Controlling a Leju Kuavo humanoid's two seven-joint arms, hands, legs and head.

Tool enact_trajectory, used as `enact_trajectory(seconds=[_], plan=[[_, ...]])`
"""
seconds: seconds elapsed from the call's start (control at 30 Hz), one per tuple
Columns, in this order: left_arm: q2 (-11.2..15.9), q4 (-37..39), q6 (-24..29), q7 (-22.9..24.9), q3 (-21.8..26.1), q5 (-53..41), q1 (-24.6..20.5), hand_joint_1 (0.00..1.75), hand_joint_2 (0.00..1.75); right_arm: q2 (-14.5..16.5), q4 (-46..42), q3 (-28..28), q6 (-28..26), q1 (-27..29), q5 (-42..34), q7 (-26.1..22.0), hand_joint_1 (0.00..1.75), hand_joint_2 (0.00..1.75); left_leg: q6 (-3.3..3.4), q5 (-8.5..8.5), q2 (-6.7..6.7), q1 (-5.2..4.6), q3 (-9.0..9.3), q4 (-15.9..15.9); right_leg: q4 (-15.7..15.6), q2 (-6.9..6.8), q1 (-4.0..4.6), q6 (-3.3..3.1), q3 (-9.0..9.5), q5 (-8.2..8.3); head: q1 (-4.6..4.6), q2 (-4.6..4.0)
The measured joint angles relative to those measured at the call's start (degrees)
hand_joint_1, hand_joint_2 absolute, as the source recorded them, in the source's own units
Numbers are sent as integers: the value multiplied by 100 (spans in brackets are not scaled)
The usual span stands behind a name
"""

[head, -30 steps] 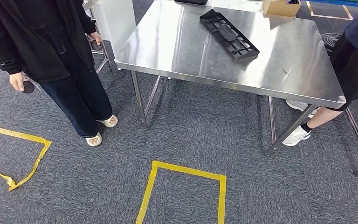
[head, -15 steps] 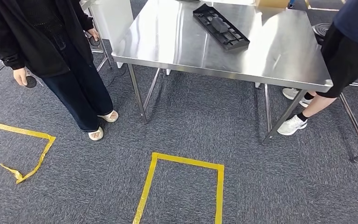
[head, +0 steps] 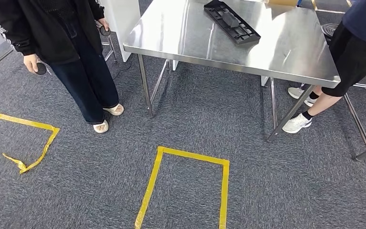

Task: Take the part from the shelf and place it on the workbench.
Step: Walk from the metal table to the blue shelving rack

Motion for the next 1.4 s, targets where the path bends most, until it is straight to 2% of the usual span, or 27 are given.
enact_trajectory(seconds=[0.07,0.13,0.17,0.23,0.27,0.33,0.4,0.43,0.47,0.53,0.57,0.6,0.63,0.67,0.77,0.8,0.93,0.97,1.03,1.1,1.13,1.17,1.2,1.27,1.3,1.33,1.4], plan=[[0,1,-15,-2,-12,-8,0,0,0,1,0,0,0,10,3,-1,0,0,36,109,12,-21,-144,5,716,13,-1,-42,-221,-393,10,0],[0,1,-26,-2,-32,-9,1,0,0,-1,0,0,0,14,3,-1,0,0,32,219,24,-36,-290,12,997,18,-4,20,-183,-430,11,0],[0,1,-30,-2,-41,-9,1,0,0,-2,0,0,0,14,5,-1,0,0,21,271,27,-39,-355,14,814,18,-5,73,-1,-318,10,0],[0,1,-34,-2,-52,-9,0,0,0,-8,0,0,0,4,13,-3,0,0,-15,363,26,-45,-448,19,-11,18,2,120,592,-117,12,0],[0,1,-36,-3,-54,-9,-1,0,0,-11,0,0,0,-5,17,-5,0,0,-43,408,28,-52,-477,20,-431,23,19,101,873,-83,6,0],[1,1,-38,-9,-57,-9,-3,0,0,-9,0,0,0,-15,20,-7,0,0,-109,494,35,-63,-497,13,-845,33,59,23,1098,-110,1,0],[2,1,-40,-15,-58,-9,-2,0,0,-2,0,0,-2,-3,18,-8,0,0,-176,543,35,-55,-511,15,-863,33,42,-64,1032,-56,-5,0],[4,1,-40,-15,-59,-9,0,0,0,1,0,0,-3,1,13,-8,0,0,-207,463,28,-45,-543,74,-862,28,21,-119,999,-14,-11,0],[5,2,-41,-15,-60,-9,2,0,0,4,0,0,-4,4,9,-8,0,0,-237,284,19,-36,-601,227,-867,19,-2,-182,960,34,-21,0],[9,2,-41,-15,-60,-9,3,0,0,8,0,0,-4,5,3,-9,0,0,-289,-262,5,-22,-790,846,-866,1,-6,-263,863,125,-36,0],[9,2,-41,-15,-60,-8,3,0,0,8,0,0,-4,7,3,-9,0,0,-310,-477,1,-17,-880,1216,-862,-6,1,-279,811,168,-40,0],[9,2,-41,-15,-60,-8,4,0,0,8,0,0,-5,10,3,-9,0,0,-326,-575,-1,-10,-917,1490,-854,-11,7,-272,755,209,-39,0],[9,1,-41,-15,-60,-6,4,0,0,8,0,0,-5,11,4,-9,0,0,-337,-554,-1,1,-871,1587,-837,-13,9,-261,704,246,-39,0],[9,2,-41,-15,-60,-3,4,0,0,8,0,0,-6,12,10,-8,0,0,-343,-441,-1,16,-716,1463,-808,-12,5,-244,654,276,-40,0],[13,3,-35,-23,-60,19,-1,0,0,11,0,0,-6,9,57,4,0,0,-334,-138,66,35,18,406,-658,-31,11,-193,506,315,-47,0],[14,3,-30,-33,-60,30,-4,0,0,14,0,0,-5,9,78,13,0,0,-315,-126,89,24,136,184,-615,-50,27,-172,464,326,-45,0],[16,5,10,-76,-60,55,-6,0,0,21,0,0,-4,-1,118,35,0,0,-105,-70,29,-19,61,41,-556,-110,35,-48,348,355,-31,0],[16,5,25,-82,-59,69,-7,0,0,23,0,0,-3,-2,125,36,0,0,-39,-23,13,-14,27,22,-451,-92,30,-40,287,269,-22,0],[15,5,36,-90,-57,109,-8,0,0,22,0,1,4,-2,143,45,0,0,38,72,-25,-15,-68,8,109,-35,24,-84,47,-102,0,0],[15,5,38,-95,-56,154,-5,0,0,21,0,2,11,-1,163,57,0,0,57,161,-82,-33,-185,15,822,-8,24,-114,-195,-452,10,0],[15,5,41,-96,-56,174,-3,0,0,21,0,2,13,0,173,63,0,0,55,203,-117,-41,-239,19,981,-2,24,-96,-211,-509,9,0],[15,6,50,-94,-56,194,-1,0,0,19,0,2,13,0,181,68,0,0,46,241,-161,-45,-284,21,915,8,25,-63,-112,-477,10,0],[15,6,62,-91,-56,207,0,0,0,16,0,2,13,-1,187,74,0,0,35,277,-212,-47,-319,22,615,36,25,-25,107,-373,9,0],[13,6,85,-84,-55,228,-2,0,0,8,0,2,13,-12,193,84,0,0,-3,340,-311,-47,-365,22,-272,202,31,-2,688,-144,8,0],[11,6,92,-81,-55,231,-4,0,0,7,0,2,13,-16,193,87,0,0,-34,373,-355,-48,-380,20,-585,290,41,-15,880,-65,5,0],[10,7,97,-80,-54,233,-5,0,0,7,0,2,13,-20,193,91,0,0,-66,402,-393,-48,-393,22,-757,355,53,-42,971,-38,9,0],[8,7,104,-74,-54,237,-4,0,0,9,0,2,13,-22,193,98,0,0,-143,458,-476,-55,-419,11,-800,332,70,-91,949,-15,13,0]])
